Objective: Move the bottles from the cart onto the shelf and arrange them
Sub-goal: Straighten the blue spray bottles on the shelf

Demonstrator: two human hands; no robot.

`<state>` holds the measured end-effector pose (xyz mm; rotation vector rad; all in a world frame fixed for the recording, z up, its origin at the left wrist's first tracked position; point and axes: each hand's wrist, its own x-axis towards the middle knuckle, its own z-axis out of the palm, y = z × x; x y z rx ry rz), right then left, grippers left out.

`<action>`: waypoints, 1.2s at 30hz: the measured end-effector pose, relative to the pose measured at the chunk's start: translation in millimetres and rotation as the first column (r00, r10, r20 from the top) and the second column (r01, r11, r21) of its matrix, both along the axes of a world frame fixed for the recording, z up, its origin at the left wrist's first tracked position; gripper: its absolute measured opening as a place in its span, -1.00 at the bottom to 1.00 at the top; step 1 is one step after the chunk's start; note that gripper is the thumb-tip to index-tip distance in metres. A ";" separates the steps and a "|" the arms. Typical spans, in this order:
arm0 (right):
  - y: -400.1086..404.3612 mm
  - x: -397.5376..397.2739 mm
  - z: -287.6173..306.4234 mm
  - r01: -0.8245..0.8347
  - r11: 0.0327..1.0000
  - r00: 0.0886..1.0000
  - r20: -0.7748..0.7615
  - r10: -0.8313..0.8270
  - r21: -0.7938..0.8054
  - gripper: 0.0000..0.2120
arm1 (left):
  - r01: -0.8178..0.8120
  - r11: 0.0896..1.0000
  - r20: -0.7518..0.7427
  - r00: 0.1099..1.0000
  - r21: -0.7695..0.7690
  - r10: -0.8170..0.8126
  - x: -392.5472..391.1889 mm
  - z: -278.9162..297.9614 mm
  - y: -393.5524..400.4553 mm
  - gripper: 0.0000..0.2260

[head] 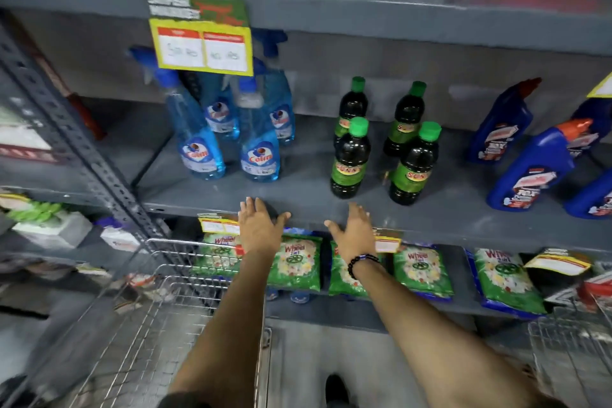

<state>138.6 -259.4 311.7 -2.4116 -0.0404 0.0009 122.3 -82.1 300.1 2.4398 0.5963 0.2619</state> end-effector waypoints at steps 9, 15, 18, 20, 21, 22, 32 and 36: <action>106.2 54.7 21.7 -0.123 0.945 0.967 -0.179 0.183 0.302 -0.19 | -0.241 0.915 0.113 0.950 -0.325 0.290 6.1 10.0 106.2 -0.08; 127.5 108.0 17.8 -0.123 0.928 0.946 -0.240 0.216 0.351 -0.16 | -0.293 0.860 0.100 0.926 -0.418 0.364 45.4 10.3 137.0 0.07; 132.5 114.2 11.3 -0.137 0.933 0.944 -0.241 0.225 0.333 -0.39 | -0.285 0.852 0.131 0.918 -0.440 0.375 57.0 9.5 138.2 0.09; 135.6 111.7 14.2 -0.140 0.923 0.946 -0.226 0.231 0.359 -0.54 | -0.287 0.851 0.158 0.908 -0.439 0.387 62.9 8.7 139.3 0.05; 136.3 111.3 13.8 -0.141 0.916 0.949 -0.213 0.233 0.376 -0.58 | -0.288 0.854 0.168 0.905 -0.434 0.390 65.2 7.1 140.4 0.02; 136.8 110.6 12.5 -0.144 0.909 0.952 -0.195 0.235 0.392 -0.60 | -0.291 0.855 0.170 0.904 -0.429 0.393 67.0 5.0 141.2 -0.01; 129.5 105.2 15.8 -0.203 0.915 0.955 -0.134 0.263 0.348 -0.64 | -0.289 0.863 0.200 0.896 -0.415 0.396 59.7 5.4 139.9 -0.26; 122.9 95.7 14.5 -0.197 0.916 0.959 -0.127 0.255 0.350 -0.63 | -0.286 0.859 0.212 0.891 -0.425 0.401 47.3 8.2 133.7 -0.27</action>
